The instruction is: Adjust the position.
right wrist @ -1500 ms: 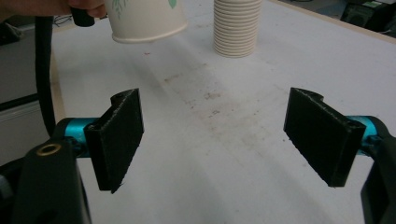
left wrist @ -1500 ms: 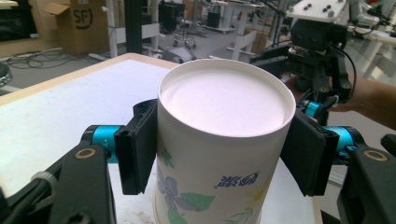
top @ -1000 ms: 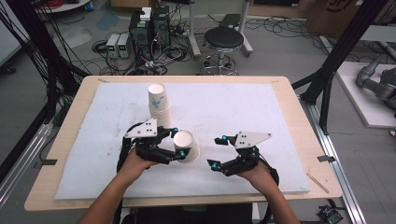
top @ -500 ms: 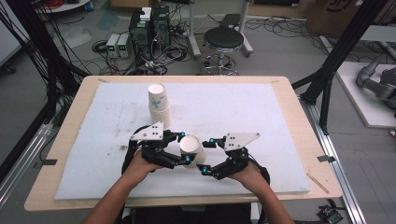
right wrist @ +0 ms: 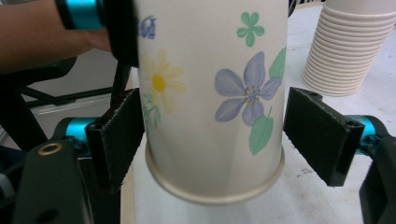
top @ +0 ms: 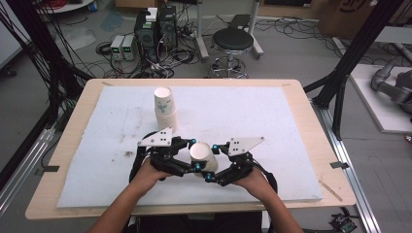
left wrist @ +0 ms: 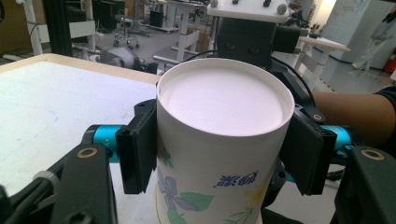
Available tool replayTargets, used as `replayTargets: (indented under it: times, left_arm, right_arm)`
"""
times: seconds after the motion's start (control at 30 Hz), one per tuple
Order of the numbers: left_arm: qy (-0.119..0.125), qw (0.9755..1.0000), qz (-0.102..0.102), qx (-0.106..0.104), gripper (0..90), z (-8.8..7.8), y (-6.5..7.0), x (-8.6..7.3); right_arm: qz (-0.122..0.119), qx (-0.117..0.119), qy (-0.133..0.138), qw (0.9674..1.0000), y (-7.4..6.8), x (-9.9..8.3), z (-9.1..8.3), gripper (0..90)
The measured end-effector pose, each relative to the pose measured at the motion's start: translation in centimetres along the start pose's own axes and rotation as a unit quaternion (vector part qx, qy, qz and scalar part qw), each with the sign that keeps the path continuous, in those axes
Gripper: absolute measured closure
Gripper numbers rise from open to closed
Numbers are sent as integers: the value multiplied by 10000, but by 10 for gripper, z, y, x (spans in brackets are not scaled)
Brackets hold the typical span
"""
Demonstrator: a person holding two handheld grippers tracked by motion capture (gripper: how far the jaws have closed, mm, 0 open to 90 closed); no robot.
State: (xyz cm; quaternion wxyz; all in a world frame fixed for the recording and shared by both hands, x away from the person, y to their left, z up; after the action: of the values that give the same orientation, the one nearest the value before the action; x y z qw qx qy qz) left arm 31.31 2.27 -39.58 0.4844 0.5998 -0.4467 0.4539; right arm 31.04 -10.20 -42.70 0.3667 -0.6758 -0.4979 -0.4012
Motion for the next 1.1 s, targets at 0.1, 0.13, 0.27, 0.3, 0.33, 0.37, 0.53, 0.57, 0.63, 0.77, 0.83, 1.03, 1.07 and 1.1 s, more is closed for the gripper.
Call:
replayTargets:
  times: [0.1,0.13,0.27,0.3,0.33,0.37,0.53,0.57,0.63,0.77,0.83,1.03,1.07,1.1]
  left_arm:
    - [71,10000,-15,-34,345,1,0,1]
    - [78,10000,-4,-41,345,1,0,1]
    - [56,9999,126,17,344,1,1,1]
    - [21,9998,193,59,331,1,1,1]
    - [-8,9996,265,124,331,1,2,1]
    - [-30,9993,281,246,210,2,1,1]
    - [-79,9987,242,431,143,-4,-2,4]
    - [-75,9987,245,449,143,-6,-2,5]
    - [-96,9987,245,446,143,-9,-3,7]
    - [-313,9981,316,429,143,-14,-4,11]
    - [-364,9979,314,425,143,-15,-4,12]
    - [-732,9957,401,414,143,-14,-5,12]
    - [-799,9952,395,407,143,-13,-5,11]
    - [-854,9947,407,399,143,-13,-5,11]
  right_arm:
    - [11,133,4,9999,-1,0,1,264]
    - [3,110,11,9999,-1,-1,1,268]
    - [-59,119,-6,9999,-1,-1,1,319]
    - [-86,104,-2,9999,-1,-1,1,333]
    - [-86,104,-2,9999,-1,-1,1,333]
    - [-88,125,-34,9999,0,-1,0,354]
    - [-173,103,-72,9998,1,-1,-2,377]
    - [-193,147,-136,9996,1,-2,-2,379]
    - [-187,157,-159,9996,1,-2,-3,379]
    - [-286,103,-283,9991,4,-1,-6,379]
    - [-365,40,-409,9985,6,1,-8,379]
    - [-571,-32,-763,9954,10,6,-12,377]
    - [-620,-22,-831,9946,11,6,-12,378]
    - [-684,-45,-968,9929,12,5,-13,377]
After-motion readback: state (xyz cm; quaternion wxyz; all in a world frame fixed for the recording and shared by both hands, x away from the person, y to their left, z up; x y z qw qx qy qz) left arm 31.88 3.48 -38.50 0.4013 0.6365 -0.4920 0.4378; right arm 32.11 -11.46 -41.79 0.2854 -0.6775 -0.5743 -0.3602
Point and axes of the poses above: each handheld gripper's, and its own axes: z roughly forward along the jaws, x roughly out of its top, y roughly to its right, the point moved 7 cm from there along z, roughly forward along the jaws, and after that the axes turned 1 degree about -x, right-handed, at the moved point
